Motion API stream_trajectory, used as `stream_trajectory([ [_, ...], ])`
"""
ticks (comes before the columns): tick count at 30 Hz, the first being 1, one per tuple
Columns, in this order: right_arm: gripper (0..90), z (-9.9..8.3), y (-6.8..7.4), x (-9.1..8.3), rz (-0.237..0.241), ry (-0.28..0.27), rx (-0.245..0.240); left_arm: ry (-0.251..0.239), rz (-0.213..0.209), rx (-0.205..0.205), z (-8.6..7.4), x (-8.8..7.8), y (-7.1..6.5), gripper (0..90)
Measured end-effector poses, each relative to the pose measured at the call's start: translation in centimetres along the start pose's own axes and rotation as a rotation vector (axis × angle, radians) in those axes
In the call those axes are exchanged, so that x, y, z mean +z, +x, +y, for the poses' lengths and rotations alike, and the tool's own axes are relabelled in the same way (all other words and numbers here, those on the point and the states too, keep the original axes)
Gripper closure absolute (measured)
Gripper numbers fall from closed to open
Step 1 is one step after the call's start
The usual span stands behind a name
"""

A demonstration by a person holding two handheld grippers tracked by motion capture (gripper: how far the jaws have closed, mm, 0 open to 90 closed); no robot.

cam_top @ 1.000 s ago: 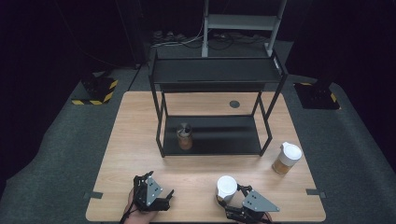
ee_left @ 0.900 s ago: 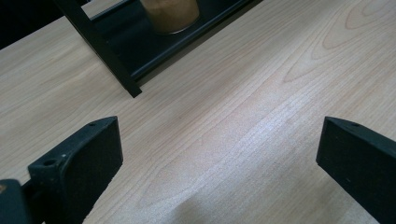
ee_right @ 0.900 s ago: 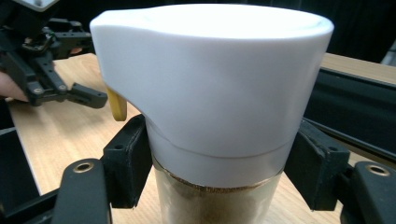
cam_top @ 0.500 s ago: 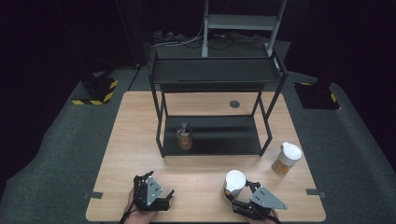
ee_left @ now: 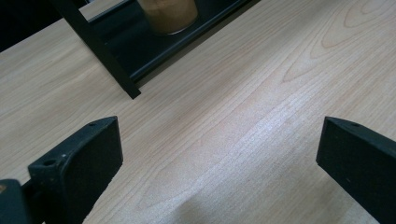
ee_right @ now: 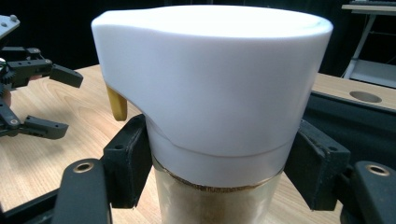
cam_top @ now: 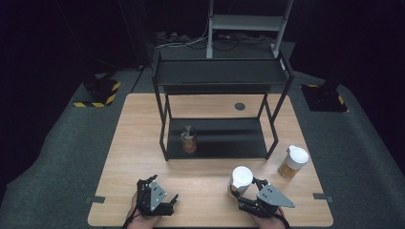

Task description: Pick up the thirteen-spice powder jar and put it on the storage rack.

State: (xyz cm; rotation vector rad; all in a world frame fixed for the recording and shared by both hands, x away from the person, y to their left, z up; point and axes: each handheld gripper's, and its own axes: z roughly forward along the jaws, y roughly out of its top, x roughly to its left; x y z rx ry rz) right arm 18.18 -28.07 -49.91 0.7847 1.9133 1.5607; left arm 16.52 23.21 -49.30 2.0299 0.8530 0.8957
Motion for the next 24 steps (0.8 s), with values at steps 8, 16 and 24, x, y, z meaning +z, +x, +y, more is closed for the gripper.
stream_trajectory([
  [8, 30.4, 0.3, -0.1, 1.0, -0.008, 0.002, 0.002, -0.003, -0.006, 0.0, -0.1, 0.0, 0.1, 0.8],
  [16, 30.4, 1.0, -0.3, 2.2, -0.02, -0.015, 0.005, -0.01, -0.012, 0.001, -0.2, -0.1, 0.2, 0.8],
  [24, 30.5, 2.0, -0.5, 3.1, -0.028, -0.002, -0.001, -0.011, -0.017, 0.006, -0.2, -0.1, 0.3, 0.8],
])
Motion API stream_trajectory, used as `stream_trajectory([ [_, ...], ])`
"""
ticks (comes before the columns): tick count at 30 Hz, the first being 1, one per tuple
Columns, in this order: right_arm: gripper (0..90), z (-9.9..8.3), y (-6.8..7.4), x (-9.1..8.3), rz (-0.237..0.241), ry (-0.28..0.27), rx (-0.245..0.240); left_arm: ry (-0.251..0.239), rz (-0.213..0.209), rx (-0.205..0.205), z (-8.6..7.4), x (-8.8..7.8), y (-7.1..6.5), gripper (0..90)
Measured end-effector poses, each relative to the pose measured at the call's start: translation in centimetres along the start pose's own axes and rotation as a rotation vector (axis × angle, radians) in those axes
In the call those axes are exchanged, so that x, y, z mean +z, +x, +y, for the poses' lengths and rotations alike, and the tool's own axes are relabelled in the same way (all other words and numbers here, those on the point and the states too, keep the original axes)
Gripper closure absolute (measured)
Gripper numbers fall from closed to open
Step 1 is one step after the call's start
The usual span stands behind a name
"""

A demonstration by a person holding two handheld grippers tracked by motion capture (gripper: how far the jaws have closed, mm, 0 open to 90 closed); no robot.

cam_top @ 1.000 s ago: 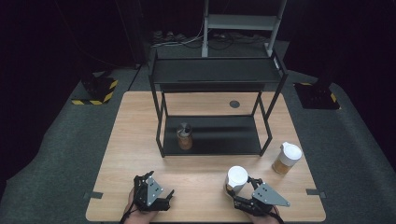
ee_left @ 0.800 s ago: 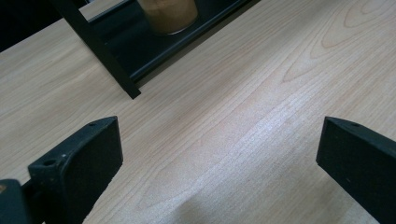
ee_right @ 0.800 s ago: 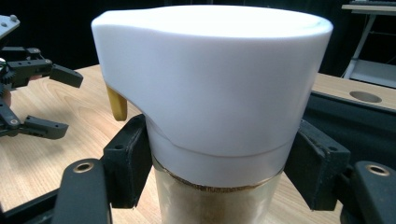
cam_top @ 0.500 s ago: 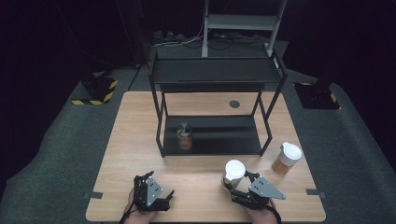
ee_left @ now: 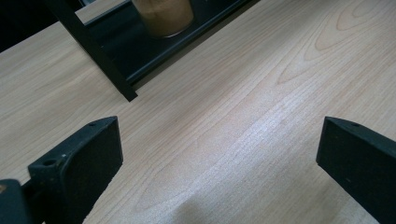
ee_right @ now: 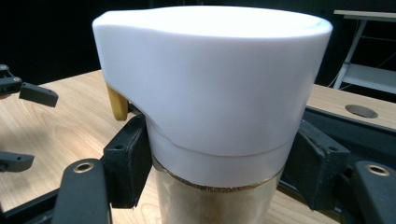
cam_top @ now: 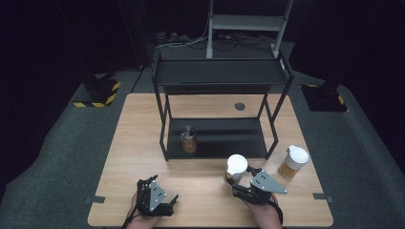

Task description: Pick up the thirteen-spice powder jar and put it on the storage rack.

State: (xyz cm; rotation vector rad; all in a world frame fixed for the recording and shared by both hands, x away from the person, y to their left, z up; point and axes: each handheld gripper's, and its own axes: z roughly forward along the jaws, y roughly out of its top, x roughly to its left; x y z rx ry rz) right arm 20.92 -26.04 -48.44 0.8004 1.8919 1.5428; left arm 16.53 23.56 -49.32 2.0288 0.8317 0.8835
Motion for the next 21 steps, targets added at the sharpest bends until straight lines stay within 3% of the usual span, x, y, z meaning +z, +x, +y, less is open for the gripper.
stream_trajectory([
  [21, 30.4, 2.5, -0.9, 2.9, -0.021, 0.026, 0.017, -0.011, -0.01, -0.003, -0.2, -0.1, 0.2, 0.8],
])
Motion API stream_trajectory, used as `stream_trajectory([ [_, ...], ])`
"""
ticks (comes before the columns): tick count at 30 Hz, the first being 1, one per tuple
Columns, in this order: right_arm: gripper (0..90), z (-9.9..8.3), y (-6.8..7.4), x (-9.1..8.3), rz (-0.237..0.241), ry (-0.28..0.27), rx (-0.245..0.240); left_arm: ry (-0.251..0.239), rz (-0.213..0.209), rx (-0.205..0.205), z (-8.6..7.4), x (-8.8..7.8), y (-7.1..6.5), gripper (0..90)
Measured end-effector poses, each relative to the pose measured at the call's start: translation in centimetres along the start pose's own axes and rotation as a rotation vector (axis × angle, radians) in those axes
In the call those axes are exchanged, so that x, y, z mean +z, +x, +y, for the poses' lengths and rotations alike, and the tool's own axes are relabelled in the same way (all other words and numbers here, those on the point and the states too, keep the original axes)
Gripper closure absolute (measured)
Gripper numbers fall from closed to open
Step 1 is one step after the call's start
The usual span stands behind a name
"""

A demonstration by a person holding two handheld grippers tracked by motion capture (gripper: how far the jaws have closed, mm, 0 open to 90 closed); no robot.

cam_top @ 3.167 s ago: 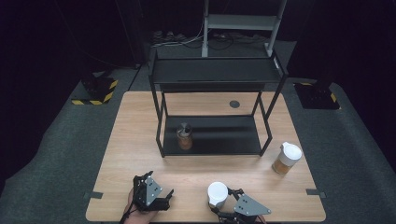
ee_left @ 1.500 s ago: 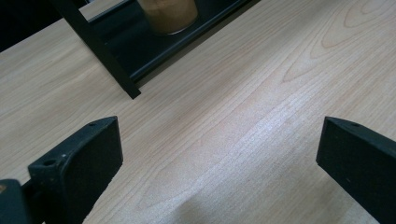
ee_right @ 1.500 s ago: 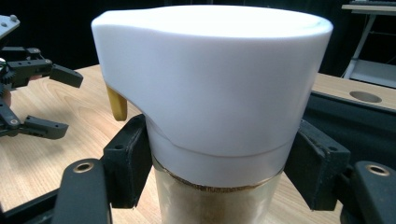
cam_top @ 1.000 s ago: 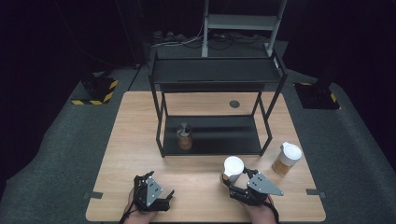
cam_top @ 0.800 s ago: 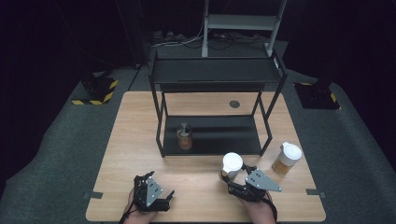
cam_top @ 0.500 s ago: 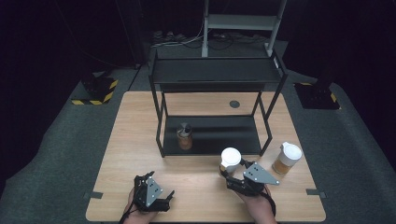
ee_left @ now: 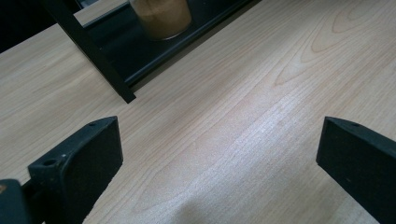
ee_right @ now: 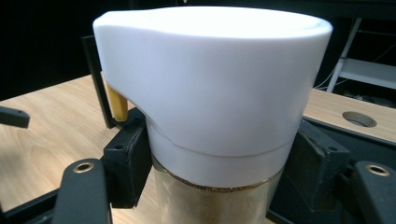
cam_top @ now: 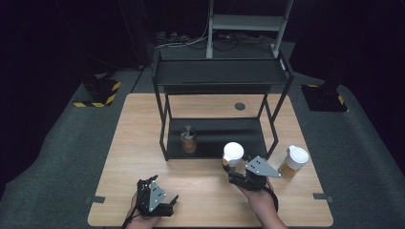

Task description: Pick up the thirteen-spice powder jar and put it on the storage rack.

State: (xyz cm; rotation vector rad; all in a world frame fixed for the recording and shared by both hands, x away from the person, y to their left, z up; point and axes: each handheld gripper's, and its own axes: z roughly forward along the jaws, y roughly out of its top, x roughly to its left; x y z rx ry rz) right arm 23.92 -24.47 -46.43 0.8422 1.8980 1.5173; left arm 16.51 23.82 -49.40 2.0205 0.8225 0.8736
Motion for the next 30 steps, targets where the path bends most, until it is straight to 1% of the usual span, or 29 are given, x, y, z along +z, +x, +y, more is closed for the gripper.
stream_trajectory([
  [4, 30.5, 0.3, -0.2, 0.6, -0.01, 0.002, 0.008, -0.004, -0.002, -0.002, -0.1, 0.0, 0.0, 0.7],
  [6, 30.5, 0.5, -0.3, 0.9, -0.012, 0.005, 0.0, -0.006, -0.003, -0.002, -0.1, 0.0, 0.1, 0.8],
  [8, 30.5, 0.6, -0.4, 1.0, -0.013, 0.006, 0.001, -0.007, -0.004, -0.001, -0.1, -0.1, 0.1, 0.8],
  [9, 30.5, 0.7, -0.5, 1.2, -0.013, 0.002, 0.009, -0.008, -0.005, 0.0, -0.1, -0.1, 0.1, 0.8],
  [15, 30.5, 1.2, -0.6, 2.0, -0.026, 0.001, 0.005, -0.013, -0.006, 0.0, -0.2, -0.1, 0.1, 0.8],
  [16, 30.5, 1.2, -0.6, 2.1, -0.028, 0.002, 0.004, -0.02, -0.012, -0.021, -0.3, -0.1, 0.1, 0.7],
  [17, 30.5, 1.2, -0.6, 2.1, -0.028, 0.002, 0.004, -0.02, -0.012, -0.021, -0.3, -0.1, 0.1, 0.7],
  [18, 30.5, 1.3, -0.6, 2.4, -0.028, 0.001, 0.006, -0.015, -0.007, 0.0, -0.3, -0.1, 0.2, 0.8],
  [25, 30.5, 1.7, -0.7, 3.4, -0.036, 0.005, 0.013, -0.018, -0.011, 0.001, -0.3, -0.2, 0.2, 0.8],
  [26, 30.5, 1.7, -0.7, 3.5, -0.037, 0.006, 0.013, -0.017, -0.016, -0.012, -0.3, -0.2, 0.2, 0.8],
  [29, 30.4, 1.9, -0.7, 4.0, -0.04, 0.008, 0.008, -0.012, -0.012, 0.011, -0.2, -0.3, 0.3, 0.8],
  [30, 30.5, 2.0, -0.7, 4.2, -0.041, 0.009, 0.006, -0.019, -0.012, 0.004, -0.4, -0.2, 0.3, 0.7],
])
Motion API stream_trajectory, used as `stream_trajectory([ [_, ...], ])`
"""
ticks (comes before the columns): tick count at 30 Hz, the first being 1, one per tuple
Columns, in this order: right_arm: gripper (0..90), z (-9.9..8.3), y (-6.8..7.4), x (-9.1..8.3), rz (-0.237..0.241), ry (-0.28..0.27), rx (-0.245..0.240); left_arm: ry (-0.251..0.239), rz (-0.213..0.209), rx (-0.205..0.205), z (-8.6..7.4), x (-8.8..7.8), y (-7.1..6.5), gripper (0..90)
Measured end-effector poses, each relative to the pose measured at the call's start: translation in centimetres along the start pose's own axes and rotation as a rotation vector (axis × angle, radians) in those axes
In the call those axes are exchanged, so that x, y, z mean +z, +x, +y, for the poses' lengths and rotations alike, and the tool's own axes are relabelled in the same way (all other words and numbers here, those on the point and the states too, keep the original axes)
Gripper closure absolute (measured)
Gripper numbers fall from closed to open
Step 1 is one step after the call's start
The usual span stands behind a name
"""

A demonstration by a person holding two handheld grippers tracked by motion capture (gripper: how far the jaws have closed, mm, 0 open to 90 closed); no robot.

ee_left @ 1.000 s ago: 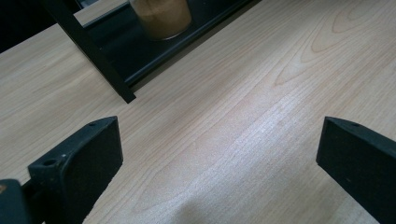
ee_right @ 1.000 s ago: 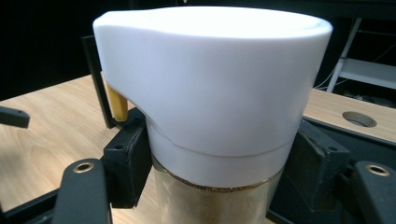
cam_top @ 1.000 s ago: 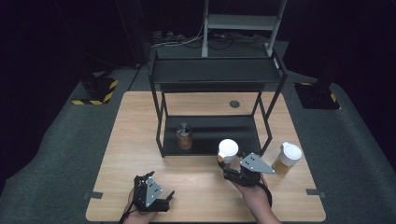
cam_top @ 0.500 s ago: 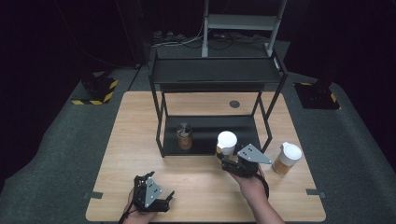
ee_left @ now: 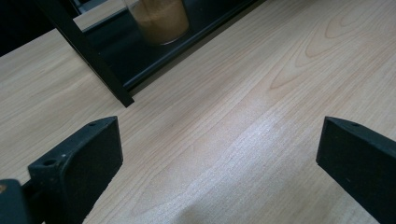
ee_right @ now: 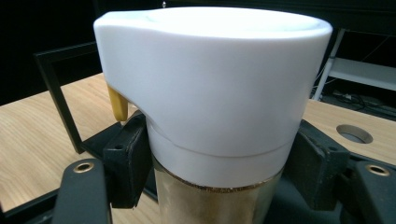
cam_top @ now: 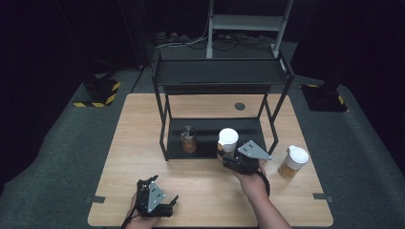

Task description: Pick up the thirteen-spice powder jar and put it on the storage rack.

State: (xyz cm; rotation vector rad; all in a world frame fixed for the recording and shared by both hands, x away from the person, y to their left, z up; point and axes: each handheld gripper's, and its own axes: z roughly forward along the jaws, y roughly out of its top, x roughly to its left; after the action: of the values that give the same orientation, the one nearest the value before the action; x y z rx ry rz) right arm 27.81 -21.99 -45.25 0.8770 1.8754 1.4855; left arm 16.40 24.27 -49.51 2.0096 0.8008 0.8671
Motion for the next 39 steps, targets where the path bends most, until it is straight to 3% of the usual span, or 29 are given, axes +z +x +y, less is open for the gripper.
stream_trajectory([
  [39, 30.5, 0.5, 0.0, 6.1, -0.059, 0.026, 0.021, -0.023, -0.01, -0.006, -0.4, -0.1, 0.2, 0.8],
])
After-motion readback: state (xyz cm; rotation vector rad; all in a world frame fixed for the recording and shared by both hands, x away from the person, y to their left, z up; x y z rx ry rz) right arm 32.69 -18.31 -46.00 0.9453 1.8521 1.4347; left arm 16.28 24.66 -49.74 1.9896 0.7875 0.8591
